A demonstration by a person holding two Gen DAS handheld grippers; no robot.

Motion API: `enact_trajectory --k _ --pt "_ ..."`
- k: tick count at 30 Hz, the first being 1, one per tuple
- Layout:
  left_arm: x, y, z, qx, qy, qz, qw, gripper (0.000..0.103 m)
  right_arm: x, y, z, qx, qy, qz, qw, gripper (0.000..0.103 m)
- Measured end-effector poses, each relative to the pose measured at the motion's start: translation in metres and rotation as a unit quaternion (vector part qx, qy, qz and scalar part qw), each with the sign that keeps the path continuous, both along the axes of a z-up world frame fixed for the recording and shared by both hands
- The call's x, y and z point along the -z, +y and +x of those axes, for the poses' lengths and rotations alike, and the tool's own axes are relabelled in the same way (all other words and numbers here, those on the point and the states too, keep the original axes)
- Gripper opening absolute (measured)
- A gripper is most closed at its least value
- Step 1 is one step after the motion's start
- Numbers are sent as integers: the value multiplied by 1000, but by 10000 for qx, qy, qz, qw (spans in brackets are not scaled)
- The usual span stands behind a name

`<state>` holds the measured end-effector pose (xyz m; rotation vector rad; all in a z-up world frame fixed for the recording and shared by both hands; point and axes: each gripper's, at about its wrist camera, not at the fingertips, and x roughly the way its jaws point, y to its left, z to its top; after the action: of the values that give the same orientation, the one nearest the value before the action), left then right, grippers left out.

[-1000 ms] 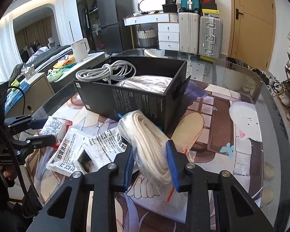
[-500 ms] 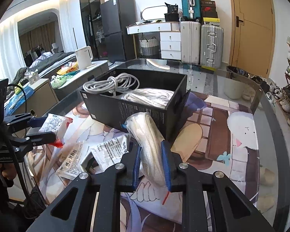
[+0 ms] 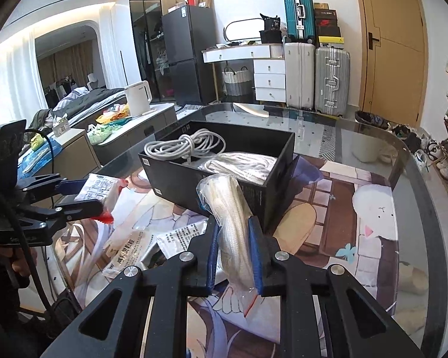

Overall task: Organize soft objects
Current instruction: 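Lift the packet and bagged rope and carry both over the black box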

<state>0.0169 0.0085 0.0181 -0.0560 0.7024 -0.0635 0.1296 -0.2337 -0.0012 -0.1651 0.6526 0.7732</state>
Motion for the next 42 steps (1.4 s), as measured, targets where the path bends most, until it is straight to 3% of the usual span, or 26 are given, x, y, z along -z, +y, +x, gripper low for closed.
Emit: enact_trajectory --k 42 --pt "-35 1 54 5 -502 11 9987 53 -59 -12 -24 -88 -334 1011 9943 17"
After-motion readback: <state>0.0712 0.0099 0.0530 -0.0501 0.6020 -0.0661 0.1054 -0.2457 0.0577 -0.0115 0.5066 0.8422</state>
